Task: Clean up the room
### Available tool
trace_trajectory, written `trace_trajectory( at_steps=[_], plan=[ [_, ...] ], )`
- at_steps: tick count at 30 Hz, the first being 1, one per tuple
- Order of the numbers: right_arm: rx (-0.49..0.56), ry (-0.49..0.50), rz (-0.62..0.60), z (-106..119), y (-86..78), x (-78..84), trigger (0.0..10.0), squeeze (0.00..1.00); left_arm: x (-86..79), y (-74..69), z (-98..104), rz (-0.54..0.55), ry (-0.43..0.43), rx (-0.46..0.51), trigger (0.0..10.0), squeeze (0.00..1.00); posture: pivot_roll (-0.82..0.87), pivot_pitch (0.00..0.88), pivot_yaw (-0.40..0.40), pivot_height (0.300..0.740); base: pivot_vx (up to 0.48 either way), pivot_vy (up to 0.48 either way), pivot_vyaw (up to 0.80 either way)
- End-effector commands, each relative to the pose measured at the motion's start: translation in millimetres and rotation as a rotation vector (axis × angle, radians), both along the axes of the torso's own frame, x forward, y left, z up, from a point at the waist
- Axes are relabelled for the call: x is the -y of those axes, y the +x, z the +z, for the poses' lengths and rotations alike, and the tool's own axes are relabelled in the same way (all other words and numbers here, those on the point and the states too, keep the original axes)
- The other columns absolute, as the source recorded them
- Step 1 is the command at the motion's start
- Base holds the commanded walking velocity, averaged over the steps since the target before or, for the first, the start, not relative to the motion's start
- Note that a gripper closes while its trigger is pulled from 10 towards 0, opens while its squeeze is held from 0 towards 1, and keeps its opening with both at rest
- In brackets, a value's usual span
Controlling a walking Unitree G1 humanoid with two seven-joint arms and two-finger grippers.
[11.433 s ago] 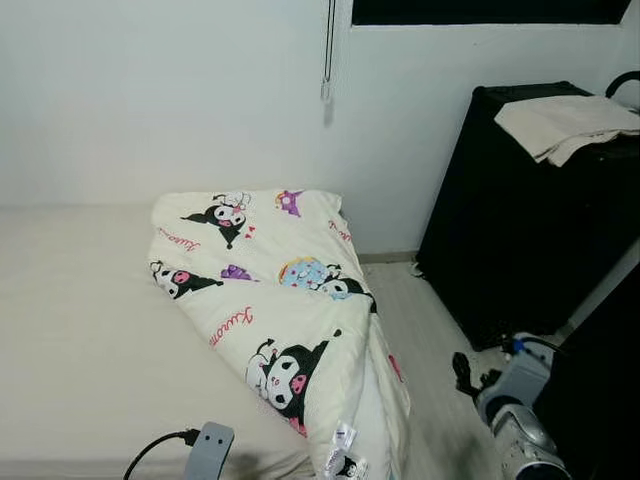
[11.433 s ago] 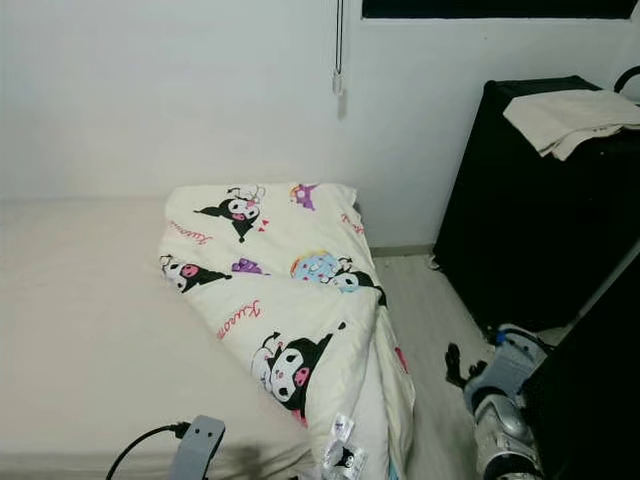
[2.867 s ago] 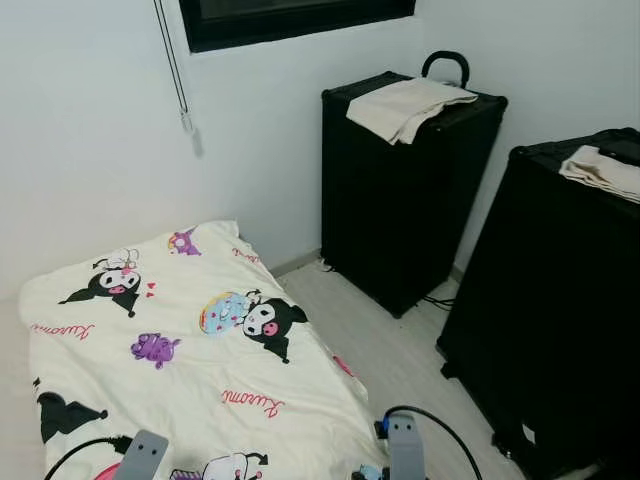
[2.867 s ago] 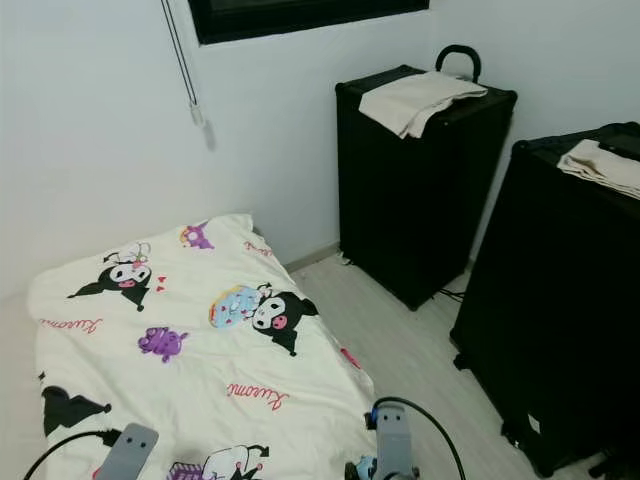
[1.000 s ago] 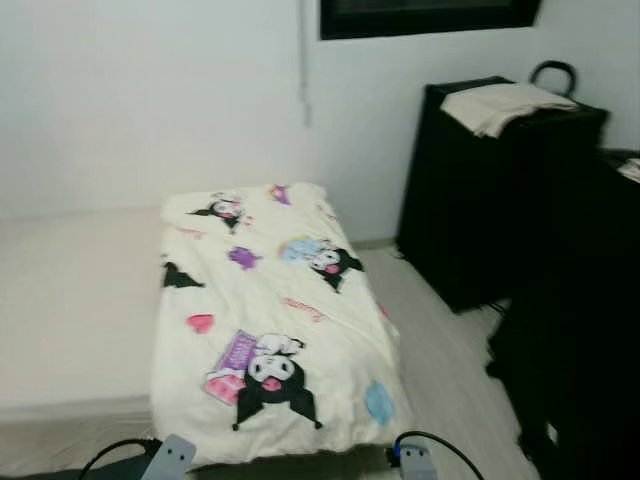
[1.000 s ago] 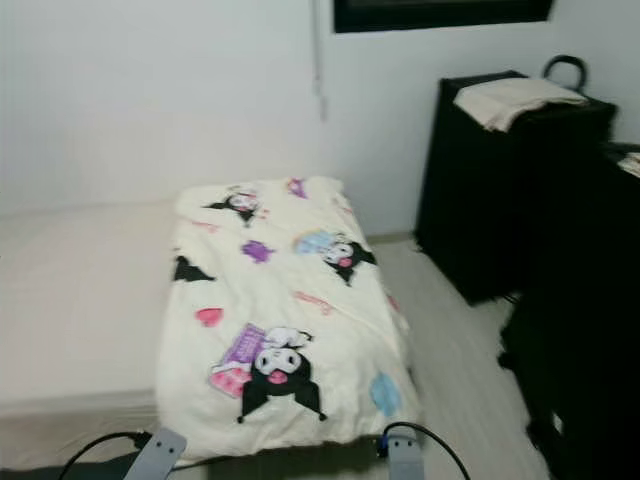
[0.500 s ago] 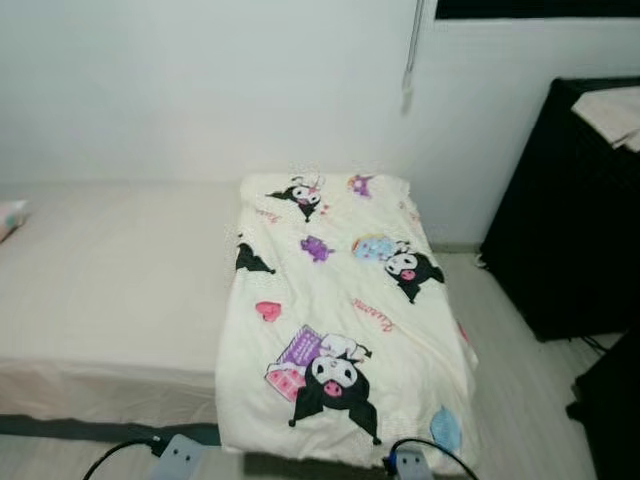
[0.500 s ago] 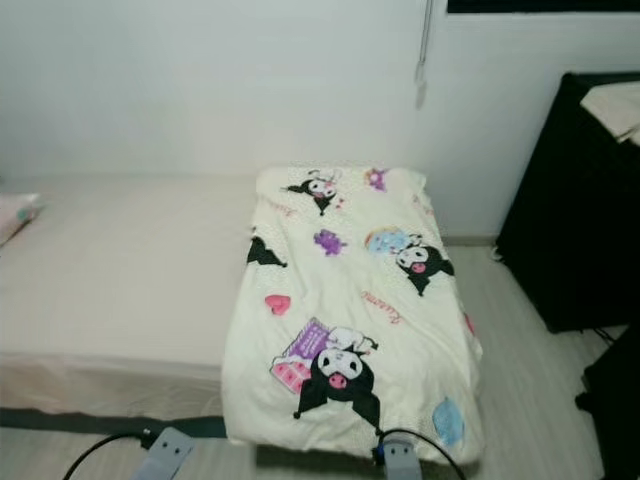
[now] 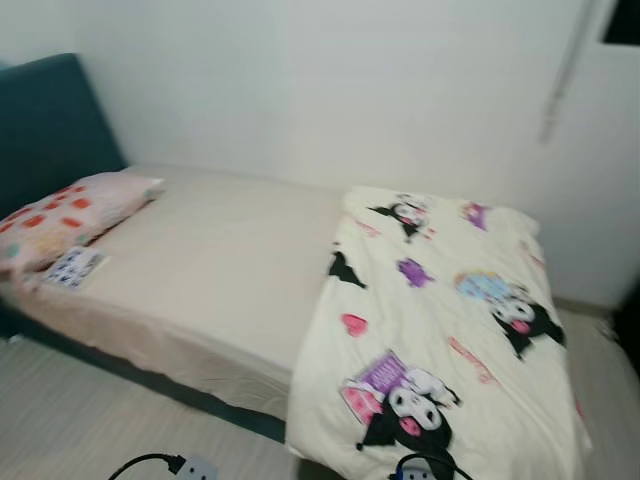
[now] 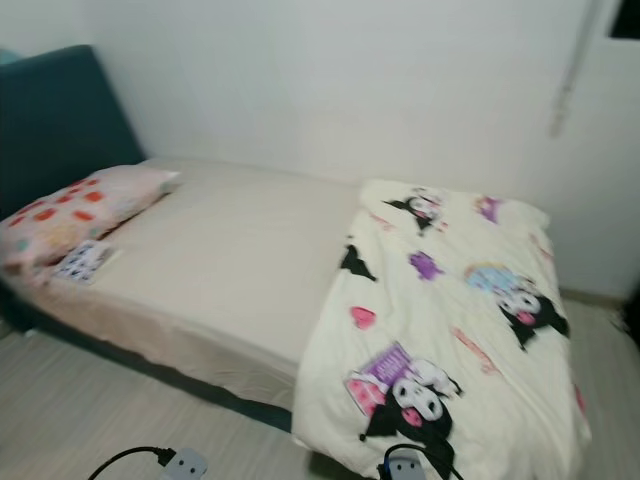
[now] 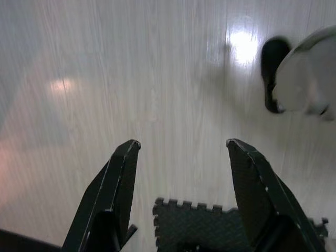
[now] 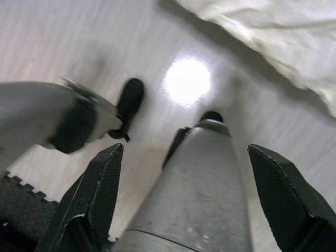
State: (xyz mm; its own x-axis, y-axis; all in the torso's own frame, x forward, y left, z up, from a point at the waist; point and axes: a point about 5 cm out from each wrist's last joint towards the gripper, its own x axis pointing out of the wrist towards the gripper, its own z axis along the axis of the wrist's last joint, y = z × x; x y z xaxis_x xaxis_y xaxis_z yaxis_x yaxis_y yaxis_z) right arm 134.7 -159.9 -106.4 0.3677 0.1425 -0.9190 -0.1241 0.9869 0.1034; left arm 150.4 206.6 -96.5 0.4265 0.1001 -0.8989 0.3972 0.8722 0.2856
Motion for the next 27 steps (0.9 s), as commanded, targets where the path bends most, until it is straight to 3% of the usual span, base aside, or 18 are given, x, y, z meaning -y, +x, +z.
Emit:
trace_trajectory(
  at_steps=[1, 17, 27],
  plan=[
    [-0.051, 0.003, 0.009, -4.6, -13.7, -2.4, 10.0, 0.00, 0.3, 4.8, 1.8, -0.027, 0.001, 0.005, 10.0, 0.00, 0.03, 0.000, 0.001, 0.697, 0.000, 0.000, 0.69],
    [-0.045, 0.002, 0.042, -4.3, -12.5, -5.0, 10.0, 0.00, 4.4, 11.2, 3.7, -0.116, 0.015, -0.004, 10.0, 0.00, 0.05, 0.000, 0.008, 0.697, 0.000, 0.000, 0.68],
    [0.004, 0.048, 0.033, 0.8, 2.5, -10.0, 10.0, 0.00, 11.8, 15.3, 4.3, -0.136, -0.001, -0.001, 10.0, 0.00, 0.06, 0.000, -0.009, 0.697, 0.000, 0.000, 0.67]
  ],
)
